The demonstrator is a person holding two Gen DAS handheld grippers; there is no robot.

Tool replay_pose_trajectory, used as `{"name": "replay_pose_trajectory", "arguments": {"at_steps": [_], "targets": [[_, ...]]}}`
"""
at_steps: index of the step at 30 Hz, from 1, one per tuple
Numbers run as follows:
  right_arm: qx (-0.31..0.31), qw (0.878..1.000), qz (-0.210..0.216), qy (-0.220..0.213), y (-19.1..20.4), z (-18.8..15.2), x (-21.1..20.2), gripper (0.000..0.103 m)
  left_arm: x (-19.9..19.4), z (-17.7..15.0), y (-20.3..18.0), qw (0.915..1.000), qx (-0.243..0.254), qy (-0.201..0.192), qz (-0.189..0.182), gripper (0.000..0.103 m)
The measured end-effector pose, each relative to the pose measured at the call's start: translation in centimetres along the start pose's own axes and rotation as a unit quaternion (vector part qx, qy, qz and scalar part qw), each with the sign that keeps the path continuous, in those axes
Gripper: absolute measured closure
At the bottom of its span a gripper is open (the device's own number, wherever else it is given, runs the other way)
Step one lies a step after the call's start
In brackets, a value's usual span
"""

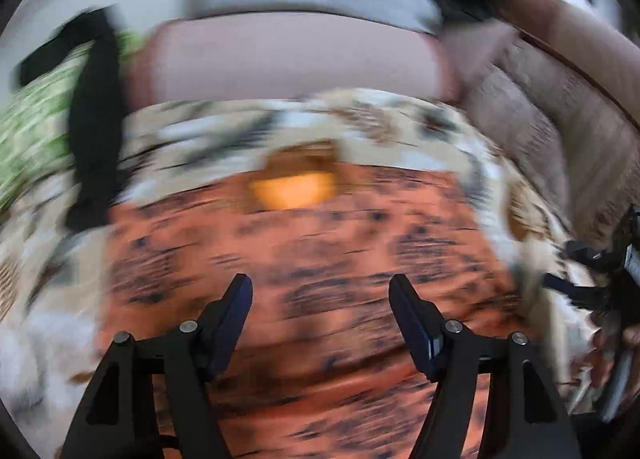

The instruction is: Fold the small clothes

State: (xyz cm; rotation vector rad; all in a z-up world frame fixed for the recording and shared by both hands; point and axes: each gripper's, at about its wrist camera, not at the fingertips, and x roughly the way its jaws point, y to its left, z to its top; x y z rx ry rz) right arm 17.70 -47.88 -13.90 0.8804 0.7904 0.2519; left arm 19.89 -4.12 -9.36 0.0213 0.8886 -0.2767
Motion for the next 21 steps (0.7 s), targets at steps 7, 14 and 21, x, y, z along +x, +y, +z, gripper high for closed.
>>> {"name": "replay_pose_trajectory", "arguments": {"at_steps": [7,14,21], "targets": [[-0.04,0.997,-0.049,0.052,3.7,2.3,6.9,0.003,1.3,-4.0,14.2,0.9881,-0.119,0.031,0.091,0.028],[-0.266,0.912,-0.279,0.139,8.7,1.0,14.4,0.087,5.2,-5.4,16.4,0.9851,-0.143,0.065,0.071,0.028],[-0.288,0.883,-0.366,0.054,8.6,2.3,13.5,0.089,4.6,-6.1,15.9,0.9881,-0.12,0.043,0.087,0.027]]}}
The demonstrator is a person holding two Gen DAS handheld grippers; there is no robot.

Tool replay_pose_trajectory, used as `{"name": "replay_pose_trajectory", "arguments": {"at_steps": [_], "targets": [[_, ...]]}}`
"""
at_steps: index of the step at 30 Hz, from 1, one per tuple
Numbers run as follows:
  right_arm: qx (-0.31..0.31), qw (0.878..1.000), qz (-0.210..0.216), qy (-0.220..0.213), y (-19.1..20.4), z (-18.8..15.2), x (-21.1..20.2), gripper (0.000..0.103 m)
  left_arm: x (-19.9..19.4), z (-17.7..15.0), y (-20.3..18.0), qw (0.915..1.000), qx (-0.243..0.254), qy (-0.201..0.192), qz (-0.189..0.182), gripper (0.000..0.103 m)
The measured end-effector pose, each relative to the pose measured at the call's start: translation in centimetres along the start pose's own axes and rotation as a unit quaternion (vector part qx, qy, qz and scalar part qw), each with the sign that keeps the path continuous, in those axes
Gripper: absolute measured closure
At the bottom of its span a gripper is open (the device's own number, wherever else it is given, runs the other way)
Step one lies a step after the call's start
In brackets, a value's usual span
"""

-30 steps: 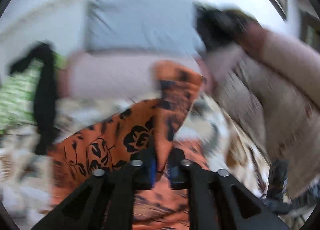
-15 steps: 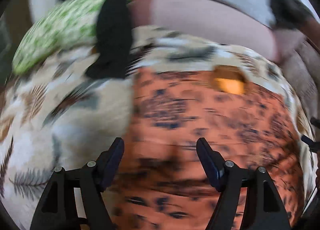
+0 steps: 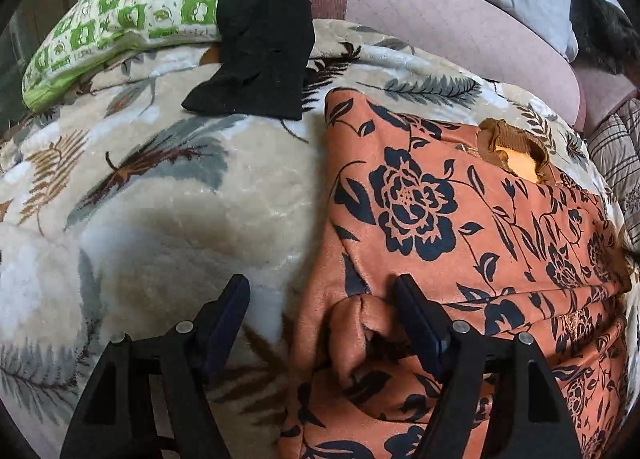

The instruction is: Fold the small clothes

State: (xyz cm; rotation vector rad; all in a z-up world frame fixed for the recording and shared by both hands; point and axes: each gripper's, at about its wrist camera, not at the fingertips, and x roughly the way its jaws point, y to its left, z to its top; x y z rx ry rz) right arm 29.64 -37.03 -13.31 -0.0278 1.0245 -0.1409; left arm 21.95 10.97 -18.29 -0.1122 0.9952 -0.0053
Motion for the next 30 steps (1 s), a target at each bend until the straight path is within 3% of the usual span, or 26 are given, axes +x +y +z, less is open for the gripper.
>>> {"name": "replay_pose_trajectory", "arguments": {"at_steps": [1,2,4,6,9,10,11,12,13,14,15,16,17,19,24,28,30], "targets": [[0.039,0.998,0.04,0.042,-1.2,-0.6,1.9,0.089,-0.6,0.2,-0.2,1.0,0.004,-0.003,0.001,0.027],[0.067,0.995,0.054,0.041,-2.1,-1.0,1.9,0.086,-1.7,0.3,-0.4,0.9998,0.011,-0.019,-0.001,0.027],[0.115,0.99,0.082,-0.009,-3.7,-1.6,-0.3,0.069,-3.8,0.7,-1.0,0.9976,0.028,-0.063,-0.006,0.027],[0.137,0.978,0.153,-0.035,-4.2,-1.5,-2.0,0.023,-4.3,1.1,-1.7,0.9961,0.042,-0.077,-0.007,0.026],[0.146,0.958,0.246,-0.022,-3.2,-0.1,-1.8,0.022,-0.8,0.8,-2.4,0.9983,0.054,-0.018,0.015,0.026],[0.139,0.949,0.284,0.008,-2.5,0.1,0.0,0.022,1.4,0.3,-2.4,0.9977,0.058,0.02,0.03,0.023],[0.132,0.949,0.282,0.04,-2.3,0.4,1.8,0.025,1.7,0.1,-1.9,0.9989,0.042,0.008,0.019,0.02],[0.146,0.954,0.248,0.08,-2.5,-0.1,4.6,0.029,1.3,0.2,-1.7,0.9992,0.035,0.003,0.02,0.019],[0.179,0.952,0.239,0.066,-3.5,-0.5,4.4,0.048,0.5,0.4,-1.6,0.9993,0.028,0.006,0.023,0.019],[0.193,0.951,0.235,0.05,-4.0,-0.6,3.4,0.051,-0.6,0.5,-1.5,0.9994,0.024,-0.004,0.024,0.02],[0.182,0.965,0.191,0.017,-4.1,-0.7,1.1,0.033,-1.6,0.4,-1.4,0.9993,0.027,-0.017,0.022,0.02],[0.155,0.977,0.147,-0.009,-4.0,-1.0,-0.7,0.022,-2.9,0.3,-1.3,0.9989,0.033,-0.028,0.018,0.02],[0.141,0.981,0.13,-0.02,-4.2,-1.6,-1.9,0.019,-4.4,0.0,-1.1,0.9987,0.034,-0.037,0.008,0.02],[0.134,0.978,0.158,-0.015,-5.4,-3.4,-4.3,0.018,-7.3,-1.3,-0.3,0.9982,0.028,-0.05,-0.017,0.019],[0.153,0.961,0.226,0.04,-10.2,-13.0,-8.5,0.019,-12.9,-8.6,2.7,0.9939,-0.007,-0.022,-0.108,0.019],[0.143,0.953,0.25,0.095,-12.7,-21.7,-9.4,0.019,-14.5,-15.1,3.1,0.9926,-0.008,0.021,-0.12,0.019],[0.155,0.941,0.275,0.119,-13.4,-25.3,-9.3,0.019,-14.4,-17.6,3.2,0.9918,-0.013,0.043,-0.12,0.019]]}}
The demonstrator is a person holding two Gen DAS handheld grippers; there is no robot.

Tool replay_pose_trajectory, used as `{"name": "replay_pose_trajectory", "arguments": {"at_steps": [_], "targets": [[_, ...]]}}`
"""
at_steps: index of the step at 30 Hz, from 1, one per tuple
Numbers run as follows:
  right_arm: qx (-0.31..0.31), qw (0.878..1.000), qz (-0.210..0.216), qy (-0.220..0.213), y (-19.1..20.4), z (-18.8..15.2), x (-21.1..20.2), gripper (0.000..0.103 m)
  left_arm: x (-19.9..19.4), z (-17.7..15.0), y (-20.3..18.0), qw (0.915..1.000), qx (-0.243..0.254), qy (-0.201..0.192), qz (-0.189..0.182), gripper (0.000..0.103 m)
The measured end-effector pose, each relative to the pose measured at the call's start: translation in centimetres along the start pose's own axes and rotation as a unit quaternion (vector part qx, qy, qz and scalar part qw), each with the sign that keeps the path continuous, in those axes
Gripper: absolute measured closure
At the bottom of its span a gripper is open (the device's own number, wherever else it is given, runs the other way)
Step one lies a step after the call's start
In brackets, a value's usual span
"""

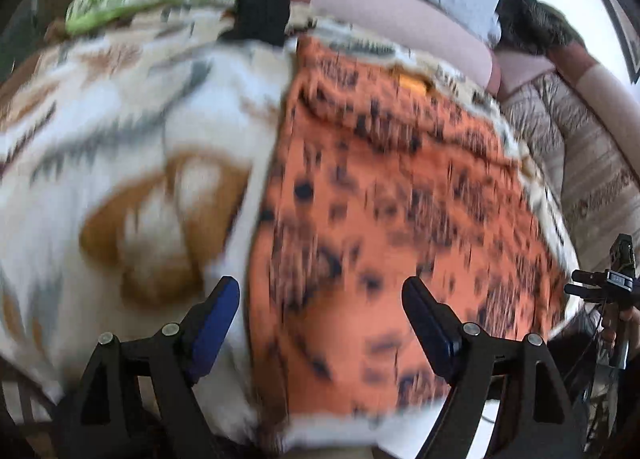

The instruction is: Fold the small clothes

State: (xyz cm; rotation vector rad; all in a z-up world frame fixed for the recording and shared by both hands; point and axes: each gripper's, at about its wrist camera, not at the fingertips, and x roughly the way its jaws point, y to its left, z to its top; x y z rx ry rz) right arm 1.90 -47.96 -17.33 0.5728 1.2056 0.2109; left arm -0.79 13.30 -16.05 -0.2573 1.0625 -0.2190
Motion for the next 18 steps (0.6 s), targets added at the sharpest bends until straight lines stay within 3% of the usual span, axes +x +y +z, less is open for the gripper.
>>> {"name": "replay_pose_trajectory", "arguments": {"at_steps": [4,7,8,9,10,11,13,14,16,18], "targets": [[0.009,0.999,0.036,0.005,-0.8,-3.0,0.7,0.019,1.0,-2.5,0.3,0.9995,-0.026,0.019,-0.007,0.019],[-0.007,0.999,0.048,0.003,0.3,-4.2,0.9,0.027,1.2,-2.7,-0.1,0.9996,-0.025,0.016,0.0,0.02],[-0.009,0.999,0.038,0.009,0.7,-4.5,1.6,0.039,1.2,-2.8,-0.3,0.9995,-0.021,0.017,0.013,0.032],[-0.001,0.999,0.036,0.013,0.6,-4.7,1.9,0.058,1.0,-3.0,-0.7,0.9994,-0.016,0.02,0.024,0.062],[0.001,0.999,0.041,0.008,0.8,-5.1,1.8,0.068,1.0,-3.2,-0.8,0.9992,-0.012,0.026,0.026,0.075],[-0.004,0.999,0.043,-0.002,1.3,-5.4,1.3,0.073,0.7,-3.4,-0.7,0.9991,-0.013,0.025,0.031,0.078],[-0.019,0.997,0.067,-0.027,2.4,-5.8,-0.2,0.073,0.8,-3.6,-0.1,0.9988,-0.031,0.022,0.03,0.075],[-0.019,0.997,0.073,-0.032,2.5,-5.8,-0.3,0.073,1.2,-3.7,0.4,0.9982,-0.047,0.026,0.025,0.063],[-0.008,0.999,0.033,-0.025,1.8,-5.2,1.1,0.07,1.1,-3.9,0.9,0.9979,-0.061,0.023,0.0,0.048],[0.03,0.999,0.036,-0.004,0.4,-5.0,2.5,0.06,1.1,-3.8,0.1,0.9979,-0.054,0.035,-0.013,0.028]]}}
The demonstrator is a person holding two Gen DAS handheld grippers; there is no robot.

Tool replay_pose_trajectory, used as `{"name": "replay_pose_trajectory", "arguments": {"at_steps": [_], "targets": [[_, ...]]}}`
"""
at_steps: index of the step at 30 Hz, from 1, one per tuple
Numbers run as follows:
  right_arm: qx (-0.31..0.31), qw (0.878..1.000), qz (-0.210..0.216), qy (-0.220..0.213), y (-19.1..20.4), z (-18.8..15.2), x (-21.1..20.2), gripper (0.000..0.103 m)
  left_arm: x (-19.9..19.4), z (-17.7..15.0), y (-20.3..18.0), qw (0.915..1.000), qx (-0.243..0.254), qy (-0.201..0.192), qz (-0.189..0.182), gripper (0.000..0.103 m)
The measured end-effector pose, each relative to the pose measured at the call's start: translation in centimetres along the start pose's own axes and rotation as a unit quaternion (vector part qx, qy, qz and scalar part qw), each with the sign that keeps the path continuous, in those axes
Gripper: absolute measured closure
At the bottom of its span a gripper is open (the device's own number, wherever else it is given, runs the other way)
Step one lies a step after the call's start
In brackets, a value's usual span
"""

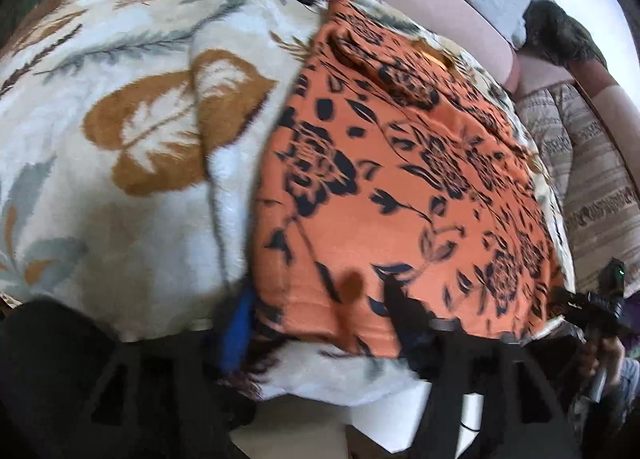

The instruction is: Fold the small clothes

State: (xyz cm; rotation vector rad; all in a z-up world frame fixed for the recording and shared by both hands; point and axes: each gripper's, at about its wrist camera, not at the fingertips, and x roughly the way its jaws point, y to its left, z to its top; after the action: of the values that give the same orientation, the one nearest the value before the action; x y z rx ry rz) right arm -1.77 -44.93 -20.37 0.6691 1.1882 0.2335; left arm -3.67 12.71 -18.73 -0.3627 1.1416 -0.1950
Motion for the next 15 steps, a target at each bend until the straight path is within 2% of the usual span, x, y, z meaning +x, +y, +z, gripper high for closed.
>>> {"name": "replay_pose_trajectory", "arguments": {"at_steps": [2,3,4,5,6,7,8,9,12,14,15], "targets": [[0.003,1.0,0.023,-0.01,0.1,-0.2,0.0,0.031,0.3,-0.3,-0.7,0.9997,0.018,-0.004,0.013,0.027],[-0.001,0.999,0.032,-0.014,0.3,-0.2,-0.2,0.028,0.4,-0.5,-0.9,0.9995,0.025,-0.005,0.021,0.03],[-0.009,0.999,0.026,-0.016,0.6,-0.2,-0.1,0.028,0.6,-0.5,-1.0,0.999,0.029,-0.006,0.033,0.038],[-0.016,1.0,0.017,-0.011,0.7,-0.2,0.1,0.031,0.7,-0.5,-1.2,0.998,0.035,-0.005,0.052,0.069],[-0.017,1.0,0.009,0.0,0.7,-0.2,0.5,0.054,0.7,-0.3,-1.1,0.9975,0.04,-0.001,0.059,0.091],[-0.014,1.0,0.003,0.005,0.5,-0.3,0.7,0.07,0.4,-0.3,-0.7,0.9987,0.031,0.002,0.041,0.094],[-0.006,1.0,0.001,0.008,0.4,-0.3,0.6,0.077,-0.4,-0.1,-0.5,0.9996,0.015,-0.005,0.025,0.095],[0.0,1.0,0.014,0.005,0.3,-0.3,0.1,0.09,-1.4,0.1,-0.8,0.9994,0.017,-0.02,0.021,0.095],[-0.013,0.998,0.051,-0.043,1.8,-0.3,-3.4,0.093,-4.6,0.4,-1.8,0.9971,0.023,-0.072,0.002,0.095],[-0.006,0.995,0.068,-0.067,2.0,0.2,-4.8,0.093,-4.5,0.6,-1.9,0.9964,0.023,-0.081,-0.001,0.095],[-0.001,0.996,0.052,-0.074,1.6,0.5,-4.7,0.091,-3.8,0.5,-1.8,0.9968,0.023,-0.077,0.008,0.094]]}}
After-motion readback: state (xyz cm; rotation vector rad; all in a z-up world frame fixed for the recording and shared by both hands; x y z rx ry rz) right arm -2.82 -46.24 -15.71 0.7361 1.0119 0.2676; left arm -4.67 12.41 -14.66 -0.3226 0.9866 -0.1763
